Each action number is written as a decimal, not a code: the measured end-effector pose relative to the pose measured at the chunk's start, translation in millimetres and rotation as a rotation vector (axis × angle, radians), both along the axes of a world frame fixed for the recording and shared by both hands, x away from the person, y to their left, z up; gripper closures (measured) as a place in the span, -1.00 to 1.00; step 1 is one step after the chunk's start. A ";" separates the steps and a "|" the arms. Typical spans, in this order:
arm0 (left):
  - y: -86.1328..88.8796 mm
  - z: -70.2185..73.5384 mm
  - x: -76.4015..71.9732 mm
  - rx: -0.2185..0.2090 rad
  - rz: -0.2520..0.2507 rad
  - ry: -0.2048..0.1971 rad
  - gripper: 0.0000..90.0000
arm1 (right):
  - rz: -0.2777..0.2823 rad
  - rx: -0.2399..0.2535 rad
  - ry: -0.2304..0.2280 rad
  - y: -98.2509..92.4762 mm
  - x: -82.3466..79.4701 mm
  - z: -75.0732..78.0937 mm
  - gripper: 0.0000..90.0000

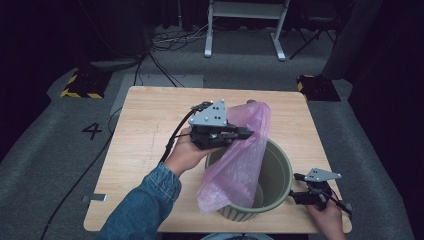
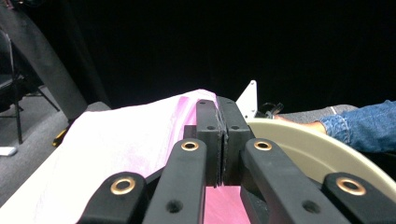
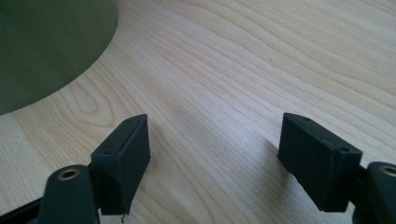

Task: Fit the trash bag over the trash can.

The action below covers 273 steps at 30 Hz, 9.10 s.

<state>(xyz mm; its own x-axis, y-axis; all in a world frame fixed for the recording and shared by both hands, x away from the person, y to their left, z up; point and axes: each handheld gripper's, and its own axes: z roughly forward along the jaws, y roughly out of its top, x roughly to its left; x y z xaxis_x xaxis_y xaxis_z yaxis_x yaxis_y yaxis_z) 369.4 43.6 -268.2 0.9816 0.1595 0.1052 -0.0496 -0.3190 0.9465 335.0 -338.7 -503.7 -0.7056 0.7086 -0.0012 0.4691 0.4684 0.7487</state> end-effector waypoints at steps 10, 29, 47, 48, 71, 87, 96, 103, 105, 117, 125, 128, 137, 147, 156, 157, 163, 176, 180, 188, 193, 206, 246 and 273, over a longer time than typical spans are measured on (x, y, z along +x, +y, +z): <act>-32.9 17.8 16.0 -0.005 0.046 -0.034 0.98 | 0.000 0.000 -0.001 0.0 0.1 0.0 -0.45; 7.7 -38.2 -19.9 0.100 0.020 -0.001 0.95 | 0.047 0.014 -0.013 -4.3 -3.1 0.8 -0.09; 25.1 -61.7 -60.7 0.197 -0.025 0.117 0.94 | 0.066 0.209 -0.058 -15.0 -3.4 75.6 -0.03; 25.4 -61.6 -63.1 0.202 -0.025 0.123 0.94 | 0.071 0.224 -0.061 -15.4 -2.9 82.1 -0.03; 19.6 -69.9 -66.6 0.306 -0.059 0.250 0.88 | 0.224 0.313 -0.167 28.7 -1.2 178.5 -0.25; 23.1 -67.2 -65.7 0.268 -0.070 0.253 0.50 | 0.264 0.227 -0.146 57.8 6.7 189.3 0.99; 47.5 -46.0 -62.2 0.174 -0.010 0.235 -0.08 | 0.362 0.178 -0.121 68.3 -13.6 188.1 0.99; 64.6 -33.4 -62.8 0.131 0.037 0.201 -0.12 | 0.403 0.159 -0.083 70.0 -27.2 182.9 0.99; 69.2 -29.7 -61.4 0.110 0.060 0.197 -0.13 | 0.415 0.145 -0.083 71.9 -31.0 182.4 0.99; 63.4 -27.7 -30.2 0.072 0.131 0.226 -0.19 | 0.437 0.135 -0.055 82.2 -32.6 174.9 0.98; 33.1 -51.0 -32.3 0.276 0.071 0.271 0.72 | 0.424 0.147 -0.052 78.9 -33.7 174.1 0.82; 24.2 -55.7 -41.1 0.340 0.052 0.252 0.85 | 0.384 0.190 -0.065 71.7 -33.9 177.4 0.54; 11.7 -61.2 -55.5 0.412 -0.007 0.234 0.88 | 0.168 0.333 -0.151 35.1 -17.9 192.1 -0.09; 13.2 -61.3 -55.2 0.385 -0.045 0.248 0.79 | 0.078 0.327 -0.031 40.7 28.4 188.7 0.24; 31.6 -40.7 -62.8 0.259 -0.009 0.151 0.29 | 0.287 0.229 -0.164 71.4 6.7 198.6 0.99; 33.2 -36.9 -62.8 0.239 0.001 0.140 0.24 | 0.304 0.212 -0.179 74.9 2.9 199.8 0.99; 27.3 -21.3 -60.7 0.183 0.048 0.105 0.00 | 0.440 0.144 -0.253 98.3 -24.9 198.5 0.97; -17.5 -17.2 -57.0 0.218 0.019 0.060 0.26 | 0.491 0.104 -0.291 120.9 -45.5 192.7 0.86; -18.6 -19.1 -58.3 0.207 0.044 0.056 0.87 | 0.489 0.102 -0.280 123.0 -46.3 191.7 0.82; -15.5 -29.2 -60.5 0.203 0.108 0.028 1.00 | 0.465 0.170 -0.271 104.2 -48.0 204.9 0.61; -17.0 -31.9 -61.9 0.207 0.107 0.017 1.00 | 0.429 0.206 -0.285 91.8 -45.9 219.8 0.54; -18.7 -30.3 -68.3 0.190 0.120 -0.054 0.95 | 0.505 0.230 -0.162 111.3 -28.5 218.1 0.87; 65.2 -32.0 -72.7 0.075 0.214 -0.023 1.00 | 0.222 0.284 -0.217 23.4 -16.3 236.4 1.00; 143.2 -58.4 -85.2 0.053 0.303 0.031 1.00 | 0.096 0.218 -0.178 -25.1 -23.3 224.7 1.00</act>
<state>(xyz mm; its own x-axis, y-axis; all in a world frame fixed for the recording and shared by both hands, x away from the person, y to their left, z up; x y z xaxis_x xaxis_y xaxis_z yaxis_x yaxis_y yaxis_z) 284.2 186.8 -326.6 0.8929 0.4408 0.0918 0.0843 -0.3640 0.9276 311.6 -363.8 -279.0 -0.7719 0.6356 0.0141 0.2827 0.3232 0.9031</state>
